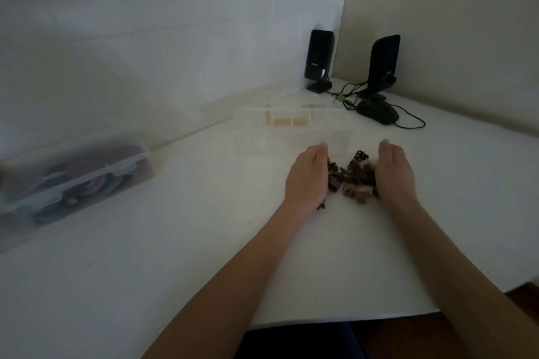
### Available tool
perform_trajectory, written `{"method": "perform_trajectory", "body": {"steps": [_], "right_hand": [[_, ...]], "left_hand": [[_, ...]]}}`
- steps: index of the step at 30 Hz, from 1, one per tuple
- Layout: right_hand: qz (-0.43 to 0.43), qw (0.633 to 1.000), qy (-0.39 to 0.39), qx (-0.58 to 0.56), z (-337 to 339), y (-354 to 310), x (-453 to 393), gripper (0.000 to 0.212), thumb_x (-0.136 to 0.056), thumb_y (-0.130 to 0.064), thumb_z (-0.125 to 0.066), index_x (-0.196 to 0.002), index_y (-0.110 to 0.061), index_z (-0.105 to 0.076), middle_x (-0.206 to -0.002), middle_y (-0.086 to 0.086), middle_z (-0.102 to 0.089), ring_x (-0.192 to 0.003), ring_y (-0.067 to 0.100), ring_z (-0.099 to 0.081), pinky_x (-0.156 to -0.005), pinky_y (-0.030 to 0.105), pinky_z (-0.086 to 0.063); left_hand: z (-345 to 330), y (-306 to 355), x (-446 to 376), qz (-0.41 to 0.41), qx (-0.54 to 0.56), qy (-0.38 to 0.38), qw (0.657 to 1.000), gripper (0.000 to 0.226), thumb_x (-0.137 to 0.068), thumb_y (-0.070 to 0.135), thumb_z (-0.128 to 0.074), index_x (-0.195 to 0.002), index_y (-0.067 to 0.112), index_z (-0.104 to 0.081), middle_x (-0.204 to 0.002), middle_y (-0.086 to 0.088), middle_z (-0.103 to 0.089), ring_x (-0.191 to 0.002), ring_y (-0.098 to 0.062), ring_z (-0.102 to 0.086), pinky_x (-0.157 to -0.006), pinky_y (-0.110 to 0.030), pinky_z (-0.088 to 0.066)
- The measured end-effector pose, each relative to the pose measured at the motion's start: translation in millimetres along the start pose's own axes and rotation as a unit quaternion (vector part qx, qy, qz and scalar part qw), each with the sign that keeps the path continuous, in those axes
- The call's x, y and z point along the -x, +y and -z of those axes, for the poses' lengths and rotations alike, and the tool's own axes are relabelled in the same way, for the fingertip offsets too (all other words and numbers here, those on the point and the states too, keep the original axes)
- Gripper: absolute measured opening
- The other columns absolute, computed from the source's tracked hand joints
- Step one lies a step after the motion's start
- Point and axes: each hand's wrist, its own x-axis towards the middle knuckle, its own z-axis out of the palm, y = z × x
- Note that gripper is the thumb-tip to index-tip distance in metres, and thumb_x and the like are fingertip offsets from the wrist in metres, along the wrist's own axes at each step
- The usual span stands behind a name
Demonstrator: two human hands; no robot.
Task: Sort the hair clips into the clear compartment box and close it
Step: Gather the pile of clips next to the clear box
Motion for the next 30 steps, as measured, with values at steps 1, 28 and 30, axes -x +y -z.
{"method": "perform_trajectory", "body": {"steps": [1, 28, 30], "right_hand": [[0.002, 1.000, -0.003, 0.003, 3.6, 1.1, -2.0, 0.049, -0.101, -0.041, -0.025, -0.133, -0.010, -0.043, -0.128, 0.011, -0.052, -0.103, 0.018, -0.044, -0.086, 0.028, -0.028], [0.106, 0.979, -0.155, 0.077, -1.7, -0.1, 7.8, 0.050, -0.098, -0.045, -0.030, -0.115, -0.011, -0.063, -0.120, 0.007, -0.063, -0.102, 0.015, -0.054, -0.086, 0.026, -0.035], [0.137, 0.971, -0.170, 0.098, -4.5, -0.2, 10.8, 0.046, -0.098, -0.043, -0.032, -0.116, -0.013, -0.062, -0.123, 0.004, -0.062, -0.107, 0.016, -0.053, -0.087, 0.023, -0.032]], "left_hand": [[-8.0, 3.6, -1.2, -0.002, 0.008, 0.000, 1.000, 0.037, -0.103, 0.041, -0.022, -0.068, 0.036, -0.033, -0.072, 0.017, -0.038, -0.068, 0.005, -0.038, -0.080, -0.024, -0.029], [123.4, -58.2, -89.5, 0.177, 0.183, 0.218, 0.942, 0.036, -0.090, 0.042, -0.052, -0.109, 0.011, -0.055, -0.116, -0.017, -0.060, -0.100, -0.029, -0.061, -0.089, -0.037, -0.048], [125.0, -54.9, -94.5, 0.184, 0.231, 0.162, 0.942, 0.021, -0.091, 0.041, -0.052, -0.087, 0.020, -0.056, -0.077, -0.002, -0.065, -0.061, -0.014, -0.060, -0.060, -0.023, -0.048]]}}
